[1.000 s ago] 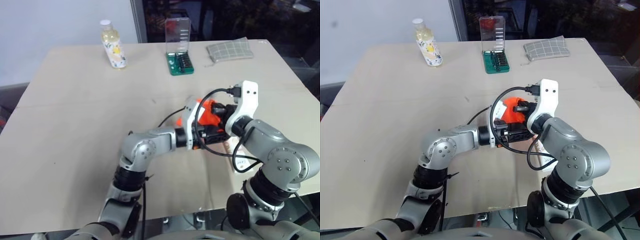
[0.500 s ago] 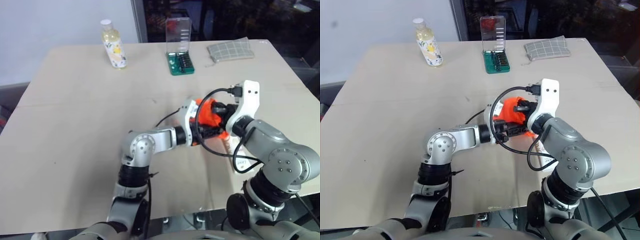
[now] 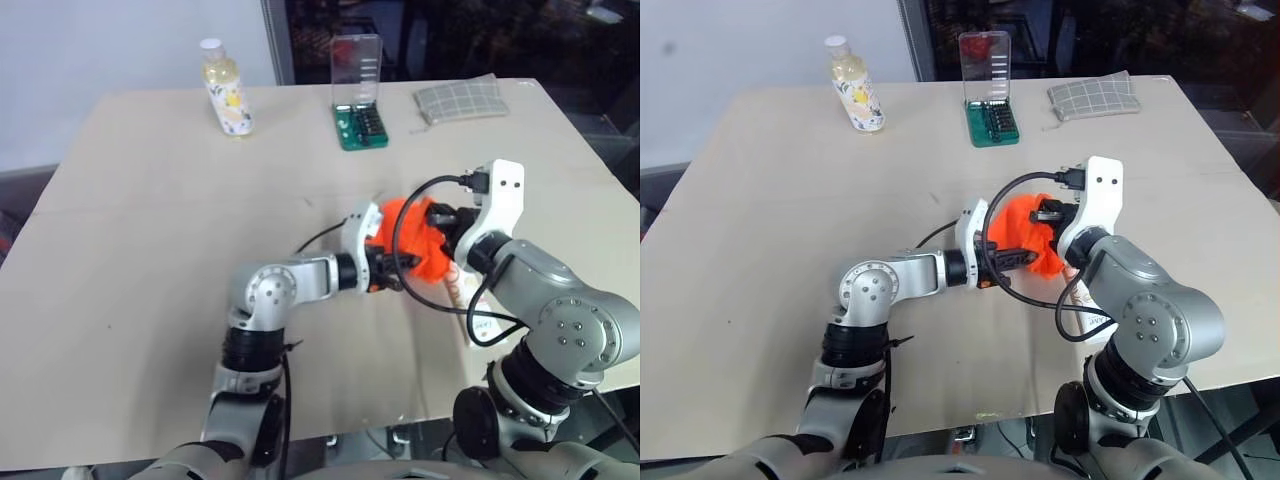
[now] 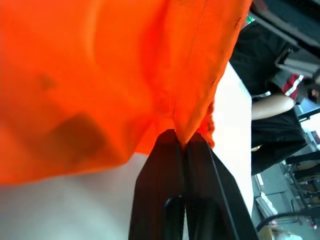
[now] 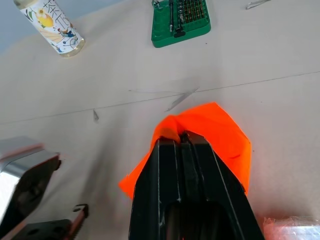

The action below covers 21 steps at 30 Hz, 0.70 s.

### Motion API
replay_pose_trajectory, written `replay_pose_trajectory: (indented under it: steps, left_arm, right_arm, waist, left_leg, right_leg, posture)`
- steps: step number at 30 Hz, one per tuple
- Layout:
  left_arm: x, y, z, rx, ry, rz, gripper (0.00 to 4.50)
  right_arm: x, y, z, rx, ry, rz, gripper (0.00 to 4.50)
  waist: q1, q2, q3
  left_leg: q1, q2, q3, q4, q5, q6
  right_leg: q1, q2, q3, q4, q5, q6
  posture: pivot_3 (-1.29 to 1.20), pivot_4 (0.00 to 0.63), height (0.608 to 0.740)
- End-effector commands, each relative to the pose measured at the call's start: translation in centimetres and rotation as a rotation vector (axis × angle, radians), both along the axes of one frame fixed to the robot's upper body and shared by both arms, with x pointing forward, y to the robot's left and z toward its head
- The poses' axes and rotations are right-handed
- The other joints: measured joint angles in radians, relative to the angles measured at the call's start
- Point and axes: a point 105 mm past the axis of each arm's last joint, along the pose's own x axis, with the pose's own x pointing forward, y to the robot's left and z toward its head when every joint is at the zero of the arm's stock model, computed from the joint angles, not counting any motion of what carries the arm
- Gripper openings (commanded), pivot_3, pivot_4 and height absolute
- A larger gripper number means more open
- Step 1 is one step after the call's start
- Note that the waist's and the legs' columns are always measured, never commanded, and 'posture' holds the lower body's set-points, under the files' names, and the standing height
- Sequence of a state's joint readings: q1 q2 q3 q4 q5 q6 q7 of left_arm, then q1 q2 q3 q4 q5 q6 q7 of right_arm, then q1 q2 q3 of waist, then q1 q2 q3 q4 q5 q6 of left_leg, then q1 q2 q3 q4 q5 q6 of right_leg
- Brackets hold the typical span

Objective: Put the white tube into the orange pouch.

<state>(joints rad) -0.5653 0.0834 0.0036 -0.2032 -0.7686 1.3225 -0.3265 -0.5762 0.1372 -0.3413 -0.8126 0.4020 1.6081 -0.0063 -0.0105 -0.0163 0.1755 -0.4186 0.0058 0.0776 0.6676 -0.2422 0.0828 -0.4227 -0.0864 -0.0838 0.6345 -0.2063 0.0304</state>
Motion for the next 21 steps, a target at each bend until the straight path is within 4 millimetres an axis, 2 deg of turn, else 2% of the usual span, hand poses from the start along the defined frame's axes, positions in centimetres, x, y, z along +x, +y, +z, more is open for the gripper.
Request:
replay_pose_trajectory:
  steps: [1, 7, 10, 11, 12, 17, 21]
  left_arm:
    - [-1.1, 0.8, 2.3, -0.05, -0.073, -0.068, 0.09]
    - [-1.5, 2.2, 4.0, -0.068, -0.125, -0.093, 0.09]
    - [-1.6, 2.5, 3.6, -0.05, -0.118, -0.094, 0.09]
    - [-1.6, 2.5, 3.4, -0.044, -0.113, -0.093, 0.0]
    - [-1.6, 2.4, 3.3, -0.043, -0.111, -0.092, 0.0]
    - [-1.1, 2.3, 3.1, -0.04, -0.115, -0.076, 0.0]
    - [-0.5, 2.3, 3.3, -0.054, -0.118, -0.054, 0.0]
  right_arm:
    - [-1.0, 0.1, 0.2, 0.049, -0.027, 0.003, 0.0]
    - [-1.7, -1.4, -1.0, 0.018, -0.008, -0.032, 0.0]
    - [-2.0, -1.8, -1.1, 0.0, -0.013, -0.031, 0.0]
    - [-2.0, -1.9, -1.1, -0.003, -0.016, -0.027, 0.62]
    - [-2.0, -1.9, -1.0, -0.009, -0.02, -0.026, 0.89]
    - [-3.2, -2.2, -0.1, -0.074, -0.096, 0.084, 3.27]
    - [-5.9, -4.3, -0.4, -0.17, -0.123, 0.199, 3.27]
  waist:
    - [-0.001, 0.0, 0.0]
    - [-0.001, 0.0, 0.0]
    - [0.0, 0.0, 0.0]
    - [0.0, 0.0, 0.0]
    - [0.0, 0.0, 0.0]
    - [0.0, 0.0, 0.0]
    - [0.011, 0.0, 0.0]
  left_leg:
    - [0.0, 0.0, 0.0, -0.001, 0.0, 0.0]
    - [0.0, 0.0, 0.0, -0.002, -0.001, -0.002]
    - [0.0, 0.0, 0.0, -0.002, -0.001, -0.003]
    - [0.0, 0.0, 0.0, -0.002, -0.001, -0.003]
    - [0.0, 0.0, 0.0, -0.002, -0.001, -0.003]
    - [0.0, 0.0, 0.0, -0.002, -0.001, -0.003]
    - [-0.001, 0.0, -0.002, -0.003, -0.001, -0.002]
  right_leg:
    - [0.0, 0.0, 0.0, 0.0, 0.0, 0.0]
    - [0.0, 0.0, 0.0, -0.002, 0.0, 0.0]
    - [0.0, 0.0, -0.001, -0.002, 0.0, 0.0]
    - [0.0, 0.0, 0.0, -0.002, 0.0, 0.0]
    - [0.0, 0.0, 0.0, -0.002, 0.0, 0.0]
    - [0.0, 0.0, 0.0, -0.002, 0.0, 0.0]
    - [0.002, 0.001, -0.003, -0.007, 0.0, 0.0]
  posture:
    - [0.0, 0.15, 0.74]
    - [0.0, 0.15, 0.74]
    - [0.0, 0.15, 0.74]
    - [0.0, 0.15, 0.74]
    - [0.0, 0.15, 0.74]
    - [0.0, 0.15, 0.74]
    - [0.0, 0.15, 0.74]
